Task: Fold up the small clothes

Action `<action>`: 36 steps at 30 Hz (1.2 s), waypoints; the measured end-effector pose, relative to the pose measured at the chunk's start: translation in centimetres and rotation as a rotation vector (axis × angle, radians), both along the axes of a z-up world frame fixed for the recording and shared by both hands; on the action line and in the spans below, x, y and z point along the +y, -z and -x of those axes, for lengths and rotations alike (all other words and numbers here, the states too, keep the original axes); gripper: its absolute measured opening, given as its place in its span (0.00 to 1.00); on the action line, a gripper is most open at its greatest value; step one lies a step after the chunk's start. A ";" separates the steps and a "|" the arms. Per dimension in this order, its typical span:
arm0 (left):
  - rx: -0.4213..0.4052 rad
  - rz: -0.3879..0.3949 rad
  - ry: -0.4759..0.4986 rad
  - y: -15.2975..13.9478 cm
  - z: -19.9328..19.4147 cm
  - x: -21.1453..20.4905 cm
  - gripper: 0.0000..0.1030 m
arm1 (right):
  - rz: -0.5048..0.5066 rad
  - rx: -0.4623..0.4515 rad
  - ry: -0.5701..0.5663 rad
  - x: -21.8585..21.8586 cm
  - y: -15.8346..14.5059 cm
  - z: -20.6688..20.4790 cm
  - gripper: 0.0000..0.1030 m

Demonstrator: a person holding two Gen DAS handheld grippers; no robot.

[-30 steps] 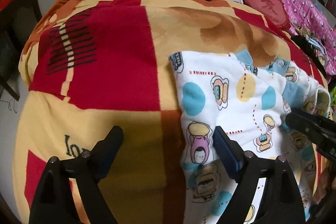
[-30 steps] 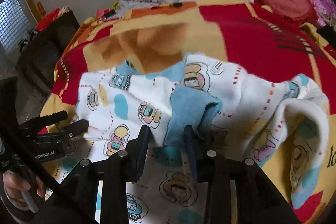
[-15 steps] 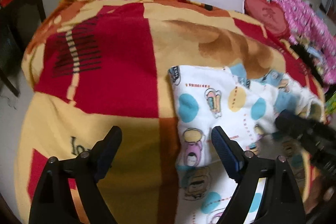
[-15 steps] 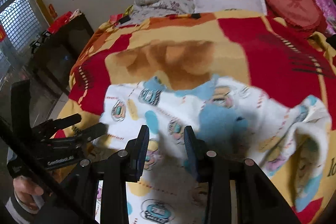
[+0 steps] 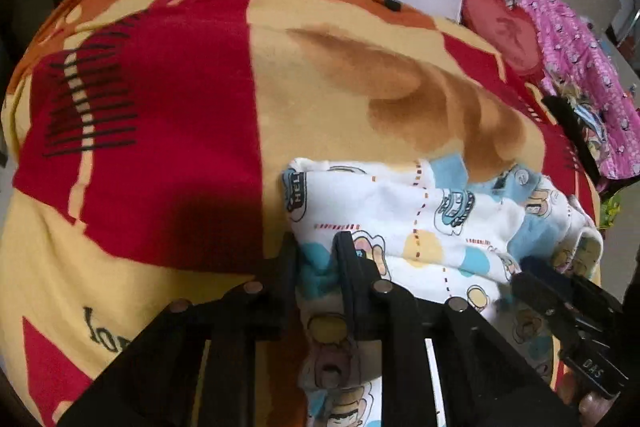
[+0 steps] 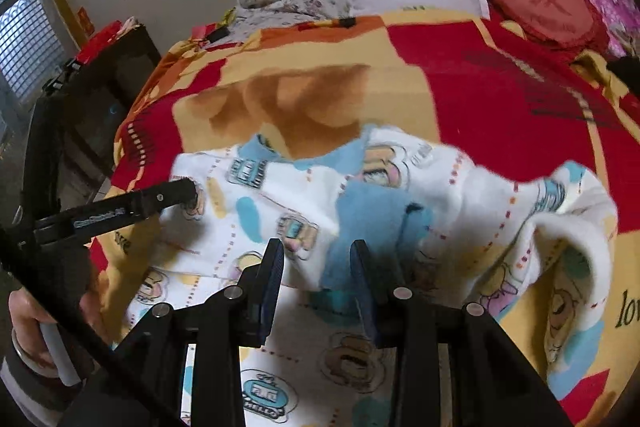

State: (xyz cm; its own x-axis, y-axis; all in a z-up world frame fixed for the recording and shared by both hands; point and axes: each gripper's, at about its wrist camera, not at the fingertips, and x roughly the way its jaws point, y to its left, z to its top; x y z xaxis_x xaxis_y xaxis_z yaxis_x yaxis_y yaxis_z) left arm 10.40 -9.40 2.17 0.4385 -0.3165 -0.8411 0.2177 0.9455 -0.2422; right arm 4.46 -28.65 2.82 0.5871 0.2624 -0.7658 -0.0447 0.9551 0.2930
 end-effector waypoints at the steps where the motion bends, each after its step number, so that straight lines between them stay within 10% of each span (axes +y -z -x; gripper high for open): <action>1: -0.006 -0.006 0.019 -0.2 0.2 0.0 0.11 | -0.002 0.005 -0.001 0.0 0.2 0.0 0.36; 15: 0.034 0.043 0.015 0.0 0.0 3.3 0.12 | -0.041 0.047 -0.056 2.2 0.8 -0.3 0.37; 17: 0.030 0.049 -0.007 -0.7 0.4 4.0 0.42 | -0.058 0.035 -0.055 1.7 0.3 0.1 0.37; 20: -0.012 0.070 -0.018 -2.3 1.7 4.9 0.60 | -0.050 -0.007 -0.039 0.9 -1.1 0.7 0.41; 36: -0.027 -0.076 0.083 0.3 5.4 1.0 0.60 | 0.068 0.007 0.021 1.4 0.6 -4.4 0.33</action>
